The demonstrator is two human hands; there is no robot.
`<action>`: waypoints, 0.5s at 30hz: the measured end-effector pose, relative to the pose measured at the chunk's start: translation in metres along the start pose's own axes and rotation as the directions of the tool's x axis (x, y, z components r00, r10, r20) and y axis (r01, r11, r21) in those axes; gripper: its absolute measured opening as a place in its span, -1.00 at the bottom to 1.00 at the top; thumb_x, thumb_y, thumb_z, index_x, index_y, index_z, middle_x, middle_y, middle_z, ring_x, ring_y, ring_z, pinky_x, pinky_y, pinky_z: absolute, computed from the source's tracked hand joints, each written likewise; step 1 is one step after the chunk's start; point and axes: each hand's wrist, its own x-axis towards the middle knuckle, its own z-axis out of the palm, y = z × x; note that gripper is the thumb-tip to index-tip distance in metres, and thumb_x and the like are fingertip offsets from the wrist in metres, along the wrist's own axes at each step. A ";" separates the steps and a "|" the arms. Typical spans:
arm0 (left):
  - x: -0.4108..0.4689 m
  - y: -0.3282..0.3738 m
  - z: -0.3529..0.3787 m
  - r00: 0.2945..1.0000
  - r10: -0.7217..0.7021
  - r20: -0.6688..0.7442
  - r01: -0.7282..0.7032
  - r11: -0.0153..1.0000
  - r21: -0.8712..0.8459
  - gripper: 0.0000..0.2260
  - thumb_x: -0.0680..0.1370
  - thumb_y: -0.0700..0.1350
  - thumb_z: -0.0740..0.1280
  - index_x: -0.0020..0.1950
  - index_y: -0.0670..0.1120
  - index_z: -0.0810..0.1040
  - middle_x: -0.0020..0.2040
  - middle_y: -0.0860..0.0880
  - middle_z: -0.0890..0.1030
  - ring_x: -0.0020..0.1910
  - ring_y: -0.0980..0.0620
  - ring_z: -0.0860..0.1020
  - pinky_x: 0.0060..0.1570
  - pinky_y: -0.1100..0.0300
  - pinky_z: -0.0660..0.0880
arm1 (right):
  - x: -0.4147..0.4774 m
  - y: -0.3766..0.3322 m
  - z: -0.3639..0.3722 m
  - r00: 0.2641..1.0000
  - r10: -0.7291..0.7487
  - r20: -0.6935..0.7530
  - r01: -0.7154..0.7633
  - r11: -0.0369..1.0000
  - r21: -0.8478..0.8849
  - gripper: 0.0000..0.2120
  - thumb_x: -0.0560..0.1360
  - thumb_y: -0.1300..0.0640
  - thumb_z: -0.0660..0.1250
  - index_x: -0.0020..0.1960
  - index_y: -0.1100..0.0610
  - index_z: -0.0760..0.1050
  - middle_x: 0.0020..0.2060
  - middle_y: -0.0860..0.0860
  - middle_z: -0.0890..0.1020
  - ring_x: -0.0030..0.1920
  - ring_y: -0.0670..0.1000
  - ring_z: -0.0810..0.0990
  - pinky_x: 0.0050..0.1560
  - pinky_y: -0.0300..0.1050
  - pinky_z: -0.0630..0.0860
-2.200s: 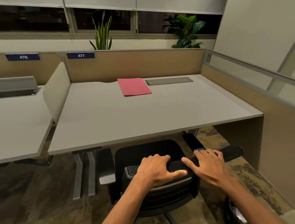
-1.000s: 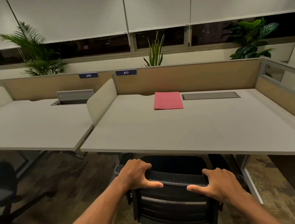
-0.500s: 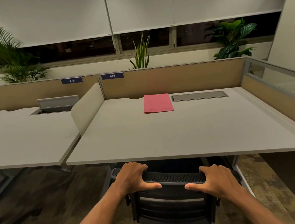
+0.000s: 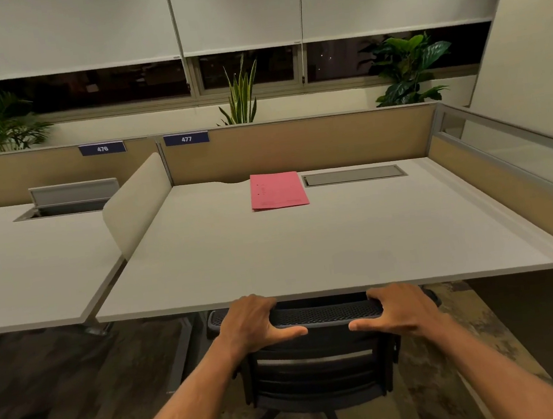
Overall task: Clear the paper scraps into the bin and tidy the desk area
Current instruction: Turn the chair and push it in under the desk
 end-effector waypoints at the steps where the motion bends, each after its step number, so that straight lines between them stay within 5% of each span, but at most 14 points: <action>1: 0.002 0.002 0.001 1.000 -0.003 -0.006 0.003 1.000 -0.003 -0.32 0.26 0.64 0.05 -0.45 -0.01 0.17 -0.53 0.06 0.28 -0.53 0.11 0.19 -0.50 0.22 0.14 | 0.002 0.003 0.000 1.000 -0.005 0.006 0.005 1.000 -0.003 -0.30 0.12 -0.70 0.01 -0.41 -0.05 0.30 -0.54 -0.13 0.40 -0.48 -0.18 0.36 -0.45 -0.22 0.22; 9: 0.012 0.002 0.004 0.999 -0.017 -0.027 0.017 1.000 -0.002 -0.31 0.26 0.64 0.04 -0.46 -0.01 0.20 -0.55 0.07 0.28 -0.55 0.11 0.20 -0.50 0.26 0.16 | 0.014 0.014 0.003 1.000 -0.010 0.014 0.010 1.000 -0.012 -0.20 0.12 -0.70 0.00 -0.32 0.04 0.44 -0.53 -0.07 0.44 -0.49 -0.15 0.37 -0.46 -0.24 0.18; 15: 0.020 0.001 0.010 0.999 -0.036 -0.030 0.036 0.999 -0.006 -0.30 0.25 0.65 0.04 -0.45 -0.03 0.25 -0.54 0.05 0.31 -0.55 0.10 0.22 -0.48 0.23 0.23 | 0.020 0.020 0.002 0.999 -0.020 0.040 0.020 1.000 -0.002 -0.29 0.13 -0.69 0.01 -0.35 -0.02 0.33 -0.51 -0.11 0.43 -0.47 -0.16 0.37 -0.43 -0.25 0.22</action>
